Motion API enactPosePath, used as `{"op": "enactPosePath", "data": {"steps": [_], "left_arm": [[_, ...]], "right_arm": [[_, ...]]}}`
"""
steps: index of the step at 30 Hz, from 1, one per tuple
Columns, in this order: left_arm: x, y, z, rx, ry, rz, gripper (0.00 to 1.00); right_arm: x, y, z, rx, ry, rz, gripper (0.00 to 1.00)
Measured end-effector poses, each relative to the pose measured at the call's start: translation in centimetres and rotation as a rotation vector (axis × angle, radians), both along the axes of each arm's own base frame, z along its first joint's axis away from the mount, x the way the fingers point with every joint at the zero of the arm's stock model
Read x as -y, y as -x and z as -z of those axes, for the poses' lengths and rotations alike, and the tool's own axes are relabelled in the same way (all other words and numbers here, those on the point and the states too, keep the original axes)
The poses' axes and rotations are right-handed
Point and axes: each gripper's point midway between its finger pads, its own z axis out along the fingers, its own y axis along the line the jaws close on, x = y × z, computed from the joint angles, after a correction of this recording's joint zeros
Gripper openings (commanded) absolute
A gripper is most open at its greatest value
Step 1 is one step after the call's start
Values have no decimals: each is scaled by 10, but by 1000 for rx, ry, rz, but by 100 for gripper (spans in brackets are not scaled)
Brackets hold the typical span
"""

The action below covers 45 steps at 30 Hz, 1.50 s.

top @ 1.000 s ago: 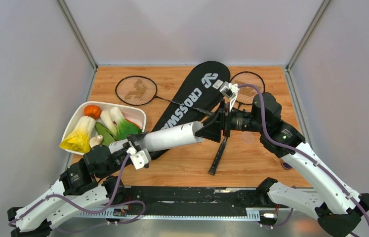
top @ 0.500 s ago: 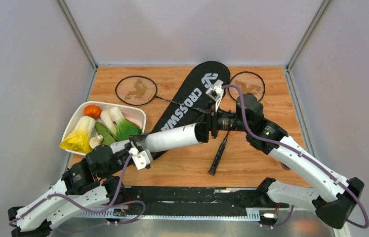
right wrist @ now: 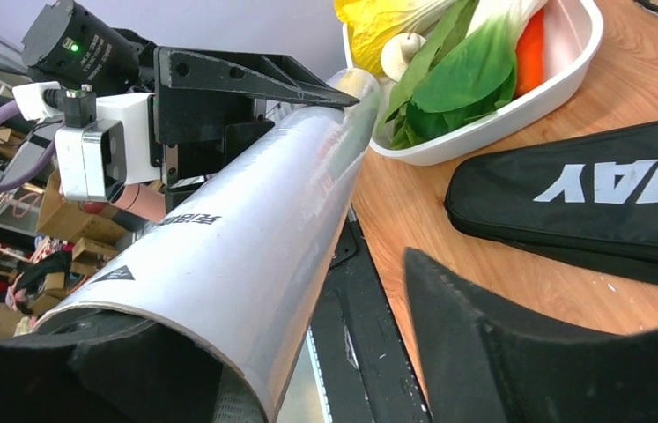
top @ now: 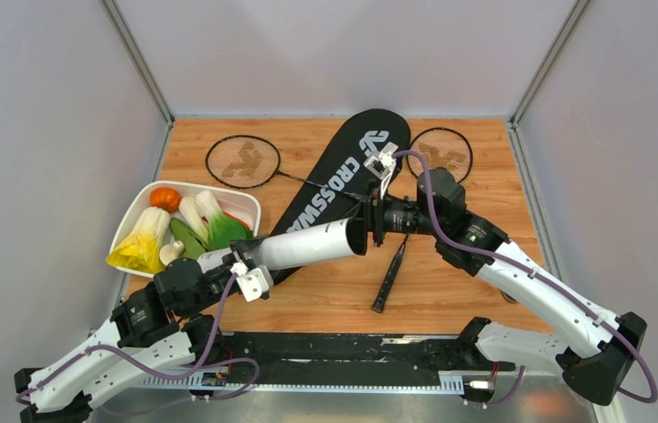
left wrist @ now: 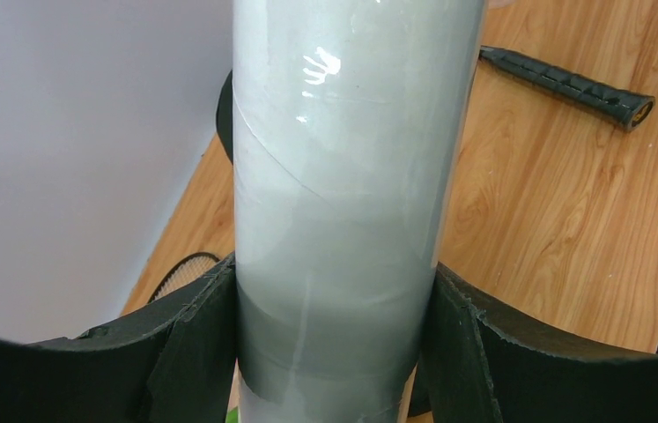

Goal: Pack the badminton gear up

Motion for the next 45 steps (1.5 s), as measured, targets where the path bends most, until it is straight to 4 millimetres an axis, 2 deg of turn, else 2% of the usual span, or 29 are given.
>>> {"op": "enactPosePath", "data": {"steps": [4, 7, 14, 18, 21, 24, 30, 33, 40, 45], "left_arm": [[1, -5, 1, -1, -7, -19, 53], [1, -9, 2, -6, -14, -43, 54], [-2, -22, -2, -6, 22, -129, 54], [2, -27, 1, -38, 31, -157, 54], [5, -28, 6, -77, 41, -166, 54], [6, -26, 5, -106, 73, -170, 54], [1, -16, -22, -88, 234, -148, 55], [-2, -14, -26, -79, 284, -145, 54], [-1, -13, -14, -95, 280, -147, 55], [-2, -12, -17, -92, 291, -143, 55]], "right_arm": [[8, -4, -1, -3, 13, 64, 76], [26, -7, -9, 14, 19, 165, 76], [71, -10, -40, 67, -45, 382, 72], [97, -28, -38, 74, -42, 568, 69], [119, -52, -10, 51, 40, 753, 61], [140, -74, 35, 11, 181, 921, 55], [179, -98, 127, -69, 473, 1147, 49], [197, -108, 157, -109, 569, 1212, 44], [236, -121, 228, -242, 781, 1284, 37], [251, -129, 262, -323, 857, 1269, 33]]}}
